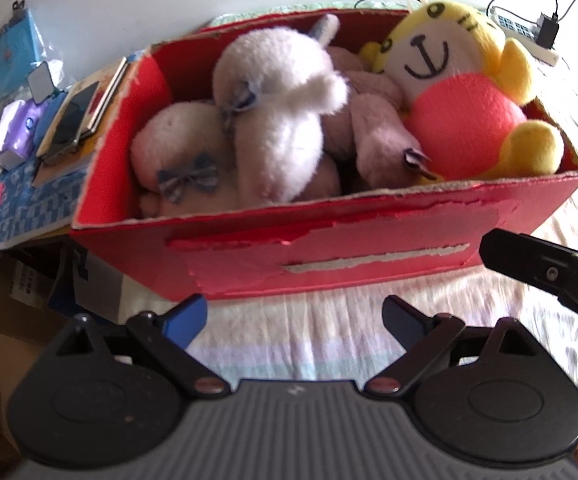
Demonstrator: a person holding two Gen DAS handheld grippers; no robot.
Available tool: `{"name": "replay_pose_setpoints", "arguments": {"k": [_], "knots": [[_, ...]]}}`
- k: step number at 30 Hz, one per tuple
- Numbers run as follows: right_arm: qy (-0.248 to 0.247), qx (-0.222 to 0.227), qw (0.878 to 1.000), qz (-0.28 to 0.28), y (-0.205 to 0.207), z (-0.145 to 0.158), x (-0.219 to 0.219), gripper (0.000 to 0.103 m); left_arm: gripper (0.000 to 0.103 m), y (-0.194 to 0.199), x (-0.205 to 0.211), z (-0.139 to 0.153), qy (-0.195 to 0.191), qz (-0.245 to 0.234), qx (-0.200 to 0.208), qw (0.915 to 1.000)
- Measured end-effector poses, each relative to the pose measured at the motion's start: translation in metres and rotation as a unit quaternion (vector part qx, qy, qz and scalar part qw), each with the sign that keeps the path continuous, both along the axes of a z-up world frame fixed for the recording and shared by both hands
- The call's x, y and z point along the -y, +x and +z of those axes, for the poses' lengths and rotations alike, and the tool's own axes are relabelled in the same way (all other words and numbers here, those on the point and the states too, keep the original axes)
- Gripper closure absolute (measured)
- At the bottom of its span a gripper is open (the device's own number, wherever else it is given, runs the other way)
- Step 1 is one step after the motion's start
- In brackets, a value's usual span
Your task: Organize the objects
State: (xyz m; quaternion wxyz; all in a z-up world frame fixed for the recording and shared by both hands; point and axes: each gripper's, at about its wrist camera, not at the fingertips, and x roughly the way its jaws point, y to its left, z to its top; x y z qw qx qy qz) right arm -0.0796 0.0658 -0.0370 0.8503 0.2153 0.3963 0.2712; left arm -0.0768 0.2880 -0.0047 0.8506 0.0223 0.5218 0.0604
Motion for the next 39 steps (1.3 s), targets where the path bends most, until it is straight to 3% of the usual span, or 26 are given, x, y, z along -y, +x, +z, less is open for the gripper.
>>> {"name": "replay_pose_setpoints", "arguments": {"k": [11, 20, 28, 34, 39], "knots": [[-0.007, -0.028, 0.999, -0.027, -0.001, -0.017, 0.028, 0.060, 0.009, 0.007, 0.031, -0.024, 0.001, -0.027, -0.041, 0.9988], [-0.010, -0.043, 0.999, -0.010, 0.021, -0.020, 0.067, 0.060, 0.009, 0.011, 0.079, -0.024, 0.009, -0.035, -0.048, 0.9982], [-0.013, -0.038, 0.999, -0.014, 0.054, -0.019, 0.118, 0.059, 0.009, 0.013, 0.141, -0.019, -0.039, -0.077, -0.032, 0.9958], [-0.037, 0.025, 0.999, -0.005, 0.098, -0.002, 0.131, 0.060, 0.009, 0.015, 0.172, -0.018, -0.063, -0.084, -0.022, 0.9942], [-0.068, 0.077, 0.995, 0.003, 0.149, 0.013, 0.115, 0.060, 0.009, 0.016, 0.180, -0.012, -0.065, -0.070, -0.016, 0.9954]]}}
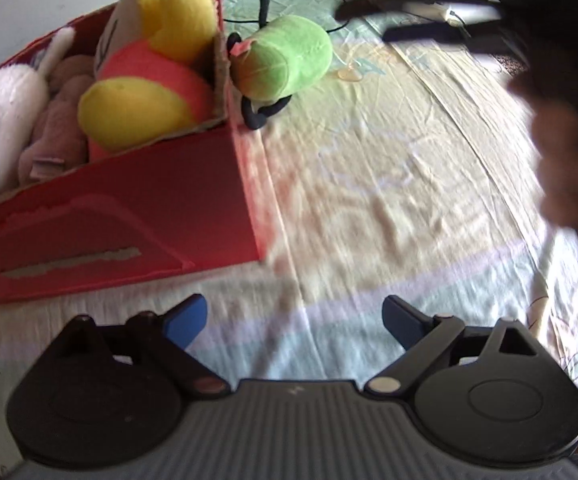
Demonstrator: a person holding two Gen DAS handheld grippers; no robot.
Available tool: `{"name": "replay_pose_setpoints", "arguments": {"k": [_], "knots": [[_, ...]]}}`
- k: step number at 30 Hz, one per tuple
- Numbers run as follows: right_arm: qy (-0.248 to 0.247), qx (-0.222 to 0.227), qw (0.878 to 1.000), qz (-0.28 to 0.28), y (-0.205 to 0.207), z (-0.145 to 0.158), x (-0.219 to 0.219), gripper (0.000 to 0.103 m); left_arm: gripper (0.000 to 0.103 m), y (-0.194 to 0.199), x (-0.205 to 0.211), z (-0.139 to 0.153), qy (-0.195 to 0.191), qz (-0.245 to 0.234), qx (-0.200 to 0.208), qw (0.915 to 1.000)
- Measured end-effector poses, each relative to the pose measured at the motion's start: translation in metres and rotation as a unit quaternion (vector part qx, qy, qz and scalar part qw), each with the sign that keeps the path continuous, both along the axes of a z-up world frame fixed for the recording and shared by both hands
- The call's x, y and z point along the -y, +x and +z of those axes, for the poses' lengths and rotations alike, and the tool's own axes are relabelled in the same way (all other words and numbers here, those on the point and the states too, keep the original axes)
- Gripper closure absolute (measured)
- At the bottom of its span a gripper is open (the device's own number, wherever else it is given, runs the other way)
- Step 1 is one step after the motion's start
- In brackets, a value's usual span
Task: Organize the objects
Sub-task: 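Move the right tool down to the green bean plush beside the box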
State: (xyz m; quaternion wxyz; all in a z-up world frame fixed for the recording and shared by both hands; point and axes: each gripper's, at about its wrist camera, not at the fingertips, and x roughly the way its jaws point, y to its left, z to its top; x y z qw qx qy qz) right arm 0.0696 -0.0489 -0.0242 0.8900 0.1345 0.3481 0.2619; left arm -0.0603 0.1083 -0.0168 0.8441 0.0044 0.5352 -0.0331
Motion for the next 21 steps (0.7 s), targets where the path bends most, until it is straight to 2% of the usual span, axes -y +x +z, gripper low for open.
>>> {"name": "replay_pose_setpoints", "arguments": {"k": [6, 12, 17, 21], "knots": [[-0.054, 0.038, 0.998, 0.025, 0.050, -0.006, -0.041, 0.059, 0.009, -0.008, -0.009, 0.003, 0.005, 0.021, 0.004, 0.9998], [-0.121, 0.068, 0.988, 0.064, 0.062, -0.027, -0.070, 0.059, 0.009, -0.014, -0.010, 0.000, 0.013, 0.040, 0.000, 0.9991], [-0.121, 0.089, 0.985, 0.081, 0.042, -0.031, -0.046, 0.054, 0.009, -0.015, -0.009, 0.001, 0.008, 0.043, 0.005, 0.9990], [-0.100, 0.058, 0.989, 0.087, 0.028, -0.037, -0.009, 0.048, 0.009, -0.008, 0.001, 0.002, -0.005, 0.025, 0.014, 0.9996]]}}
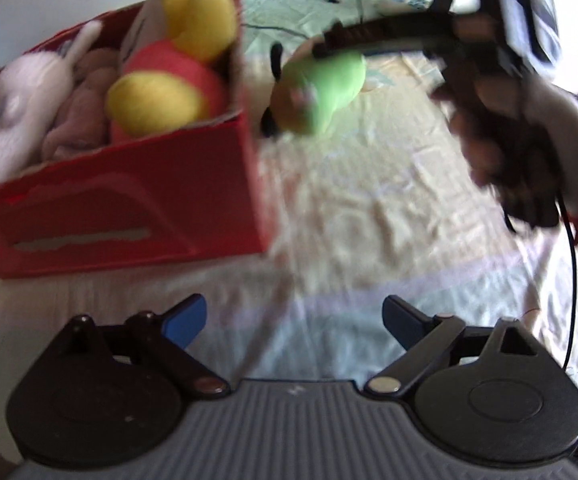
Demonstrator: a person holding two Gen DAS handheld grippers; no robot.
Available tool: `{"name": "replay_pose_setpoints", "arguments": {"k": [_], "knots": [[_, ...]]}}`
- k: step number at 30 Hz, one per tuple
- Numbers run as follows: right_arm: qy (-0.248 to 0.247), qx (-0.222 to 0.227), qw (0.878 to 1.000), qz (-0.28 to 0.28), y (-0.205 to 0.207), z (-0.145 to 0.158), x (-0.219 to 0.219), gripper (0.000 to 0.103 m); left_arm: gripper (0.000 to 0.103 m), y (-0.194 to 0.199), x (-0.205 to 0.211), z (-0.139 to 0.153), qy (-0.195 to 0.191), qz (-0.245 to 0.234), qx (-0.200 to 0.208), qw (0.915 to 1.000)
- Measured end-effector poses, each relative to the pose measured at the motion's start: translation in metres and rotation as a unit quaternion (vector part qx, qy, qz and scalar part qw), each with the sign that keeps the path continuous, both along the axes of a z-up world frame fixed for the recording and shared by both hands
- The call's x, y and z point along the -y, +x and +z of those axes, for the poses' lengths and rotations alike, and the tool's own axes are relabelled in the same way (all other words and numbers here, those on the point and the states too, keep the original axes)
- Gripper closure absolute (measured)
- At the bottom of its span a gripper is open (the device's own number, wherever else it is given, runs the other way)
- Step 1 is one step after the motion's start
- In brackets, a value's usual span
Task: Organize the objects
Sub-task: 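Move the right tool down to the green bean plush beside the box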
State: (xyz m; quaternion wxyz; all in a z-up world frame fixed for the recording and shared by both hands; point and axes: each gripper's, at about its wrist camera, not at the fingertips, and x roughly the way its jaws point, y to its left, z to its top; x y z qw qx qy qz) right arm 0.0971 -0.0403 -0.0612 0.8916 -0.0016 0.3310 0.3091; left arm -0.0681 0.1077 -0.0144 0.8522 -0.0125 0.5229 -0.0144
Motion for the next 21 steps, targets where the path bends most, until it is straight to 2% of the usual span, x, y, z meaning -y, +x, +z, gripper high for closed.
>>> {"name": "replay_pose_setpoints", "arguments": {"k": [2, 4, 10, 13, 17, 21], "knots": [[0.012, -0.031, 0.999, -0.010, -0.005, -0.005, 0.022, 0.041, 0.009, 0.003, 0.008, 0.004, -0.005, -0.017, 0.008, 0.9998], [0.015, -0.050, 0.998, -0.025, -0.009, -0.010, 0.041, 0.041, 0.009, 0.006, 0.017, 0.006, -0.007, -0.037, 0.017, 0.9992], [-0.008, -0.061, 0.995, -0.075, -0.018, -0.019, 0.077, 0.044, 0.009, 0.022, 0.046, 0.014, 0.004, -0.088, 0.042, 0.9952], [0.049, -0.091, 0.991, -0.089, -0.015, -0.022, 0.100, 0.044, 0.009, 0.032, 0.058, 0.020, 0.026, -0.104, 0.066, 0.9920], [0.134, -0.132, 0.976, -0.111, -0.010, -0.022, 0.126, 0.044, 0.009, 0.051, 0.067, 0.030, 0.036, -0.108, 0.099, 0.9885], [0.174, -0.173, 0.963, -0.111, 0.001, -0.031, 0.131, 0.046, 0.014, 0.076, 0.070, 0.028, 0.026, -0.098, 0.104, 0.9894]]}}
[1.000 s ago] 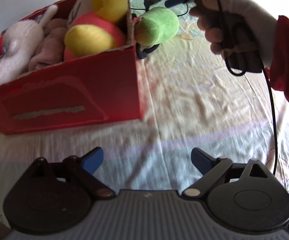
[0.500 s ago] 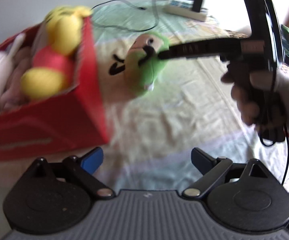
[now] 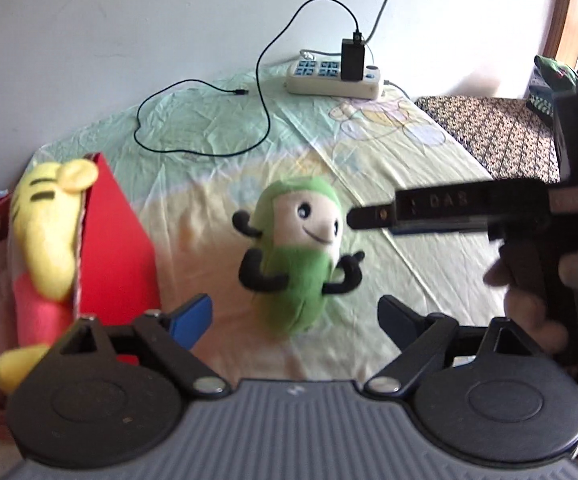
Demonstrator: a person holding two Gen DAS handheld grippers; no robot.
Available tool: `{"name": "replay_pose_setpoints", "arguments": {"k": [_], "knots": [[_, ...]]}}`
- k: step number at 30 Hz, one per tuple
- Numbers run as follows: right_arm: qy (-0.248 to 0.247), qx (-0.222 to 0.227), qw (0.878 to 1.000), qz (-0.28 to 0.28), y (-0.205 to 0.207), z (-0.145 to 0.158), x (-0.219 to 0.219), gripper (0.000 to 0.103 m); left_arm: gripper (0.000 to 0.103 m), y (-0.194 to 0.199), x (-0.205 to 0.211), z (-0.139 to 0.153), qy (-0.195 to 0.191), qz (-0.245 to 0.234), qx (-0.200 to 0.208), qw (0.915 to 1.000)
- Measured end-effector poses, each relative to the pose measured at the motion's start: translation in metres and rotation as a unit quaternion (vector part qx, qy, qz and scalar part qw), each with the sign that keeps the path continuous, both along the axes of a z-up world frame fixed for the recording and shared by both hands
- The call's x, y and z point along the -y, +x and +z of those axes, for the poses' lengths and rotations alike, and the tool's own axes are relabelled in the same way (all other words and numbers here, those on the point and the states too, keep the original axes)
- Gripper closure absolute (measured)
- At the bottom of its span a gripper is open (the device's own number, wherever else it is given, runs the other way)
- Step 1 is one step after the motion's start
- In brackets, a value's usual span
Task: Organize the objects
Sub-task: 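Move the right tool down to the green bean plush beside the box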
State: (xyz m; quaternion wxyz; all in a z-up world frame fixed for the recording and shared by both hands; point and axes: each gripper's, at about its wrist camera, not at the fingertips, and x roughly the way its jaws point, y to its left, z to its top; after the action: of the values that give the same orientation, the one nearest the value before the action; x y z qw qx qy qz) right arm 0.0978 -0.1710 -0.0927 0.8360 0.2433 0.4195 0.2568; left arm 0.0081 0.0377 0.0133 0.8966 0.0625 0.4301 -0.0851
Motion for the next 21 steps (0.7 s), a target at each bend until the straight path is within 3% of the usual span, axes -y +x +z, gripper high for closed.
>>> {"name": "replay_pose_setpoints", "arguments": {"k": [3, 7, 13, 16, 21], "knots": [[0.023, -0.014, 1.000, 0.005, 0.003, -0.006, -0.001, 0.048, 0.019, 0.017, -0.001, -0.005, 0.006, 0.027, 0.003, 0.9996], [0.060, -0.029, 0.998, 0.015, 0.007, -0.012, -0.001, 0.048, 0.016, 0.036, -0.008, -0.012, -0.025, 0.051, -0.018, 0.9982], [0.093, -0.045, 0.994, 0.035, 0.018, -0.022, -0.011, 0.046, 0.019, 0.051, -0.003, -0.030, -0.022, 0.049, -0.038, 0.9979], [0.107, -0.047, 0.992, 0.044, 0.022, -0.025, -0.017, 0.044, 0.015, 0.057, -0.008, -0.037, -0.016, 0.060, -0.042, 0.9972], [0.147, -0.071, 0.985, 0.050, 0.031, -0.036, -0.023, 0.042, 0.012, 0.069, -0.021, -0.046, -0.049, 0.080, -0.058, 0.9939]]}}
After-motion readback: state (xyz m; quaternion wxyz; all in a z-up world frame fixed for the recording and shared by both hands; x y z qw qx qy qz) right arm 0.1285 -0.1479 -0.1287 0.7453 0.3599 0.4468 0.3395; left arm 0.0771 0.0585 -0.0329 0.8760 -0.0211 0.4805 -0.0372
